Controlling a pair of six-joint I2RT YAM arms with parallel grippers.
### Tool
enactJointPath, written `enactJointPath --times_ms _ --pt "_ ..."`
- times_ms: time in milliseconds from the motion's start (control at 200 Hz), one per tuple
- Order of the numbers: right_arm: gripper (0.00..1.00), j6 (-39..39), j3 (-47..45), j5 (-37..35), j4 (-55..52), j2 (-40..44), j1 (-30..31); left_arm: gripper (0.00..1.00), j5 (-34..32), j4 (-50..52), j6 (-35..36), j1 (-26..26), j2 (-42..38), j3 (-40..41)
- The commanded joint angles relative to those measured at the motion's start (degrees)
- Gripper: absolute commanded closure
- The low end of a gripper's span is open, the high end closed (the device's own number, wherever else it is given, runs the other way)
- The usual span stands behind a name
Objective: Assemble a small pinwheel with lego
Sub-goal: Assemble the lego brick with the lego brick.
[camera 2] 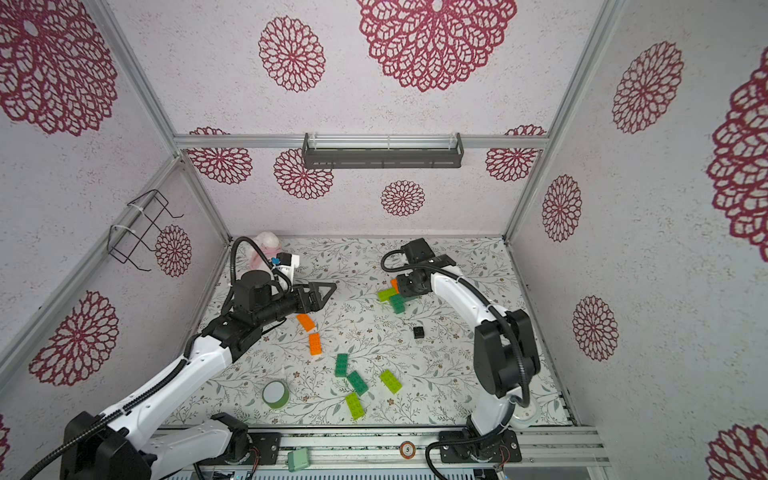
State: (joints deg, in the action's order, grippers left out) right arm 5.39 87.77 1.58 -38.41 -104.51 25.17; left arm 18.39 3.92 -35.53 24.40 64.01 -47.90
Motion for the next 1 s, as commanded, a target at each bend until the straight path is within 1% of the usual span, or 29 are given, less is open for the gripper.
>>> enactJointPath --times_ms 0,125,185,250,405,626,726,996 --pt "0.83 -5.3 6.4 0.7 -6.6 -6.9 0.6 0.03 -2.7 2.1 2.8 -0.3 -3.1 2.7" --pt "0.83 -7.4 11.5 -0.7 -9.3 -11.9 0.6 0.03 -1.1 0.9 3.7 -0.4 -5.9 5.2" --pt "0.83 -7.8 12.9 -1.1 -9.6 -13.4 0.6 0.03 0.1 1.8 4.7 -0.4 -5.9 5.1" --pt "0.82 -8.0 14.7 -1.4 -10.5 -14.8 0.6 0.03 -0.2 3.1 5.1 -0.4 -5.6 5.0" --pt "0.82 -8.0 18.0 -1.3 -11.6 -16.5 0.5 0.03 1.0 3.0 5.1 -0.4 -4.5 4.9" --pt "0.82 -8.0 20.2 -1.6 -13.9 -17.9 -0.1 0.03 0.6 3.3 5.3 -0.4 -4.3 5.1" --pt "0.82 -7.8 20.9 -0.1 -14.0 -18.6 -0.4 0.03 0.5 3.4 5.4 -0.5 -3.9 5.0" --pt "0.82 -7.7 22.5 -0.5 -14.6 -20.5 -0.6 0.03 0.2 3.8 5.4 -0.5 -3.2 4.5"
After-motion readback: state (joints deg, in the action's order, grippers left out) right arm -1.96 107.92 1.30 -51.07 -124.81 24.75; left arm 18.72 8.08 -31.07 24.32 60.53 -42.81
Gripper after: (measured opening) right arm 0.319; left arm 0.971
